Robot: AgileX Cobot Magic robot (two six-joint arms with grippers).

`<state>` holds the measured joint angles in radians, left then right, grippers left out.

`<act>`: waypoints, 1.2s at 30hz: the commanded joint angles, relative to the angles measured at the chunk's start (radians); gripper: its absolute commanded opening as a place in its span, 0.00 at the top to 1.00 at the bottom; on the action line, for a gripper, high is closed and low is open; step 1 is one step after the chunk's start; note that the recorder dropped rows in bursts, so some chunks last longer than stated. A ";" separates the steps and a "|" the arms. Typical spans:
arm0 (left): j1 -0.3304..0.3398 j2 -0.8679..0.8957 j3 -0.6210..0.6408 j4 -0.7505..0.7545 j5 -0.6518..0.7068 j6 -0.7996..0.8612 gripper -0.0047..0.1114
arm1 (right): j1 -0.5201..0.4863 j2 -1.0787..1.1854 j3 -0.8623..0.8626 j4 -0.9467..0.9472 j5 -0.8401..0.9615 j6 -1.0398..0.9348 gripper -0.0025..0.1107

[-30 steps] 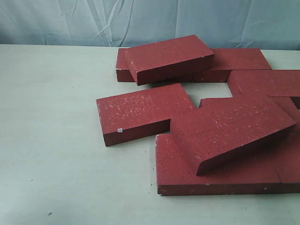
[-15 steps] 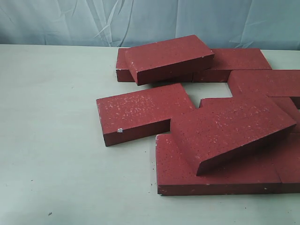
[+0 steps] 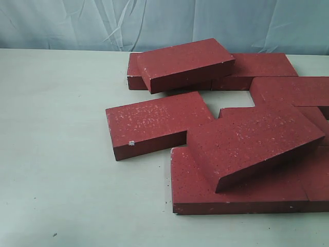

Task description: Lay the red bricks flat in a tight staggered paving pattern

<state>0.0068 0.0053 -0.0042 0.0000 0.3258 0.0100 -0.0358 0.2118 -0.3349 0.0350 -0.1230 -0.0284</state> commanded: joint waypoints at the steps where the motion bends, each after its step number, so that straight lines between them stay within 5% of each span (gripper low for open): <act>1: -0.009 -0.005 0.004 0.000 -0.011 0.001 0.96 | -0.004 0.083 -0.098 -0.003 0.103 -0.005 0.98; 16: -0.009 -0.005 0.004 0.000 -0.011 0.001 0.96 | -0.004 0.374 -0.413 -0.003 0.519 -0.005 0.98; 36: -0.009 -0.005 0.004 0.000 -0.011 0.001 0.96 | -0.004 0.489 -0.432 0.092 0.648 0.007 0.98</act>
<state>0.0068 0.0053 -0.0042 0.0000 0.3258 0.0100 -0.0358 0.6644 -0.7521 0.0732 0.4784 -0.0251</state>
